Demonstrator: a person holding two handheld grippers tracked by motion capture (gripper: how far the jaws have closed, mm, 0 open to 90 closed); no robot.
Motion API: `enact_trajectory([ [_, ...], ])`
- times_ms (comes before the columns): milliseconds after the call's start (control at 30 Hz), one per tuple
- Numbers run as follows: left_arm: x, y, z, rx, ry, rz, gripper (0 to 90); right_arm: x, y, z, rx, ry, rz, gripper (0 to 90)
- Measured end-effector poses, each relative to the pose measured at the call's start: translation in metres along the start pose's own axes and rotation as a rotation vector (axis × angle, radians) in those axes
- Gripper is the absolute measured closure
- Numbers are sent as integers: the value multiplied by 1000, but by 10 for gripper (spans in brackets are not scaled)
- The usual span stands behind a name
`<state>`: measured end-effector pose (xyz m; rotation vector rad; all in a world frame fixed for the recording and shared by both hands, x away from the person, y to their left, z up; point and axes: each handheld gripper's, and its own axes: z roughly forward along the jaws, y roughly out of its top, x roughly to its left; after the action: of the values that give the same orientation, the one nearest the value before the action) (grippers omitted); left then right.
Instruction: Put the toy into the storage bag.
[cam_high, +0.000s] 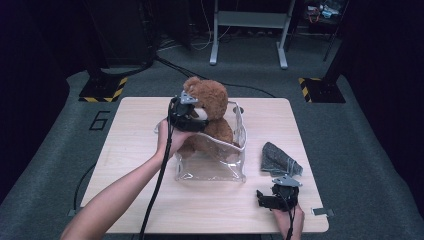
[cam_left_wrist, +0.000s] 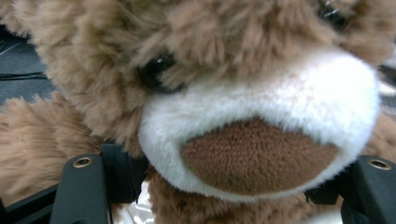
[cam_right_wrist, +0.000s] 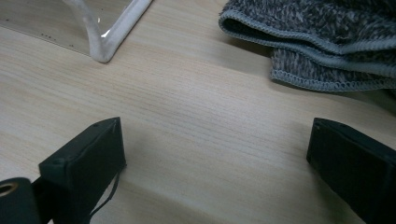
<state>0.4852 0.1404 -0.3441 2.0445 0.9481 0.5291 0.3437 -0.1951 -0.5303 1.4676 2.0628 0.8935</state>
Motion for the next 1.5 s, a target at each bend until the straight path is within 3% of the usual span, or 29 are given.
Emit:
enact_trajectory([
  [233,0,-12,-4,23,-47,19,263,0,0,0,0,0,-1,35],
  [367,0,-12,-17,-24,-46,21,254,0,0,0,-2,-3,0,35],
  [467,3,-13,-24,-15,-42,34,238,0,0,0,-2,-2,0,35],
  [800,19,-30,-46,-23,-31,2,199,0,0,0,-2,-3,0,34],
  [1033,33,-53,-68,-27,-29,-7,157,0,0,0,-2,-3,0,35],
  [1167,44,-68,-83,-27,17,-7,148,0,0,0,-2,-2,1,35],
  [1300,61,-88,-92,-30,48,-55,142,0,0,0,-2,-3,1,34],
  [1500,84,-126,-92,28,98,-108,129,0,0,0,-3,-3,-2,34],
])
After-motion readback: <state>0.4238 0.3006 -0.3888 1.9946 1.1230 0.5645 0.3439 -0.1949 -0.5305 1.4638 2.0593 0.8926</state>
